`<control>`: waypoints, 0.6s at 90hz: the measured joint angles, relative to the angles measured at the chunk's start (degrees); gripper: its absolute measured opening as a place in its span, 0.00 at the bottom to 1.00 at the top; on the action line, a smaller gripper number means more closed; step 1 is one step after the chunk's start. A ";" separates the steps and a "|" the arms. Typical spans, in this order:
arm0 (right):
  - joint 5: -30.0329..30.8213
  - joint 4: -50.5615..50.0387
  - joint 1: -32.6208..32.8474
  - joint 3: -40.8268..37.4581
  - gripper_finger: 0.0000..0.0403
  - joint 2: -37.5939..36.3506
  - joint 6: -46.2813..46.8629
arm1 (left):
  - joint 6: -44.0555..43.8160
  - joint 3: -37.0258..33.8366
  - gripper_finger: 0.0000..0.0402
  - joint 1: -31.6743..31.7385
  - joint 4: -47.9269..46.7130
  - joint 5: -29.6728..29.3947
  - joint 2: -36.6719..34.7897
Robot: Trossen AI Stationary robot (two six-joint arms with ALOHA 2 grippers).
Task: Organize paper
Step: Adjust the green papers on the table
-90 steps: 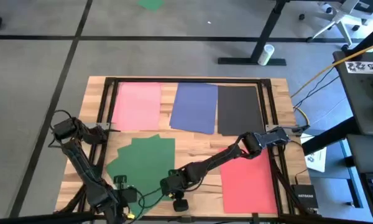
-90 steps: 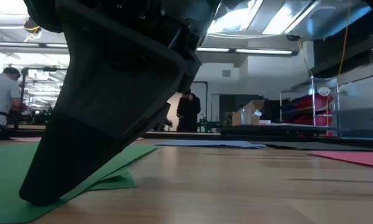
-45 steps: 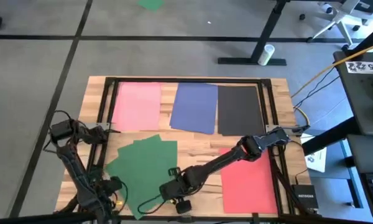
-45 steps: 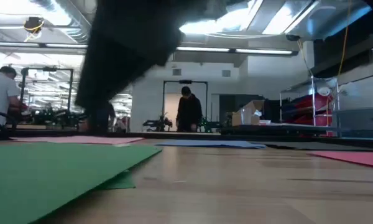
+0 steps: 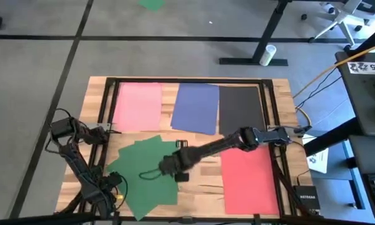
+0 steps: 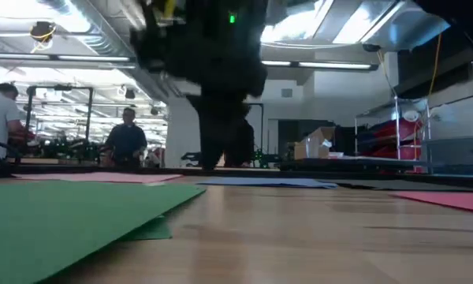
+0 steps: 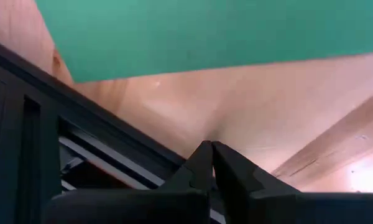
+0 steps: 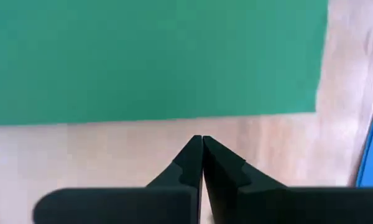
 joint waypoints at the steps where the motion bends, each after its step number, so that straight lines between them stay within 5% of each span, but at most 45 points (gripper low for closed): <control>1: 0.04 0.11 -0.28 -0.27 0.00 -0.03 0.01 | 0.10 -0.01 0.00 0.07 0.07 -0.01 0.00; 54: -1.42 7.82 -4.01 -6.52 0.00 -0.30 -1.54 | 5.41 0.01 0.00 6.44 -2.87 -6.16 0.33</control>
